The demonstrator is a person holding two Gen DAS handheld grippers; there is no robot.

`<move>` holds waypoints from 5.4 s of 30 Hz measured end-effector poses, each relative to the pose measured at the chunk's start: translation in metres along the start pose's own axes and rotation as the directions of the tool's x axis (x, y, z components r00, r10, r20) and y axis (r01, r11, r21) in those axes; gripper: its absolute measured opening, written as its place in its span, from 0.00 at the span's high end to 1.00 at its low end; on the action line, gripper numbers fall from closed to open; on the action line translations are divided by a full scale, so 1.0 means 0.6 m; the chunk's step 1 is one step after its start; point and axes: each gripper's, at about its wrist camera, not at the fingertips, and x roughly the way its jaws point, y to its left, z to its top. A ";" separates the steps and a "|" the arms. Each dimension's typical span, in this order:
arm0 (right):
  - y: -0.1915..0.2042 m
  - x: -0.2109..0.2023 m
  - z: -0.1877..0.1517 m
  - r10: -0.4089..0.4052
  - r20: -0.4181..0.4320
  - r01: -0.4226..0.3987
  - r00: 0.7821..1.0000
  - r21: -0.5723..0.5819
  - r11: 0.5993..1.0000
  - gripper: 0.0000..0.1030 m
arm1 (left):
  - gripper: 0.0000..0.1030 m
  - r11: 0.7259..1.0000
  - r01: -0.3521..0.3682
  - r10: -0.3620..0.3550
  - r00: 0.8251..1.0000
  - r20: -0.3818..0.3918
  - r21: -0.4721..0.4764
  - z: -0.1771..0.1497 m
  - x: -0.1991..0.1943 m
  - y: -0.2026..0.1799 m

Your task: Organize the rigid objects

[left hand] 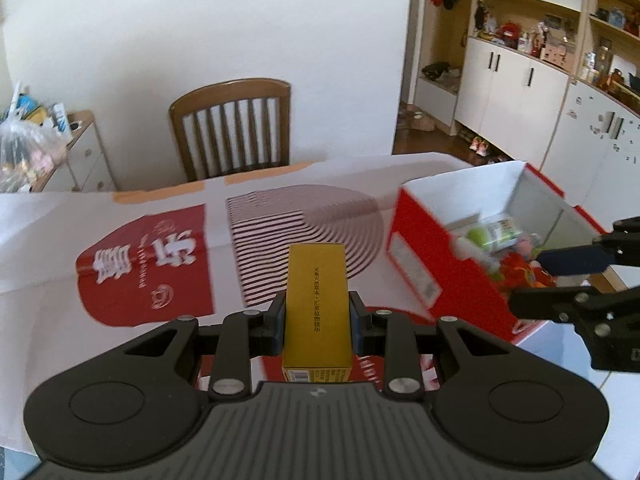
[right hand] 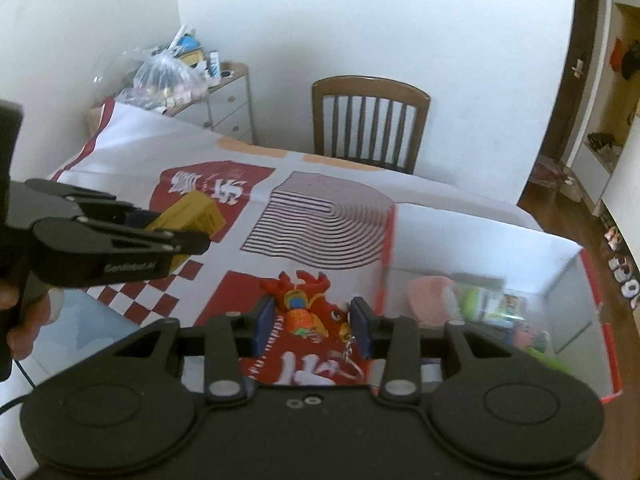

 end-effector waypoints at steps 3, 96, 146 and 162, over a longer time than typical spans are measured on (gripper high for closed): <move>-0.033 -0.014 -0.003 -0.013 0.009 0.012 1.000 0.004 1.000 0.62 | 0.72 1.000 0.012 -0.012 1.000 0.010 0.014 0.013 -0.006 -0.036; -0.362 0.022 -0.087 -0.006 -0.064 0.011 0.998 0.066 0.998 0.39 | 0.41 1.000 0.007 -0.005 0.994 -0.112 0.018 0.059 0.162 -0.353; -0.251 -0.201 -0.121 -0.010 0.270 -0.014 0.963 0.087 0.996 0.00 | 0.01 0.992 0.119 -0.114 0.983 0.142 -0.030 0.000 -0.099 -0.302; -0.242 -0.218 -0.133 -0.042 0.264 0.003 0.964 0.149 0.989 0.00 | 0.01 0.990 0.143 -0.140 0.977 0.158 -0.009 -0.003 -0.120 -0.300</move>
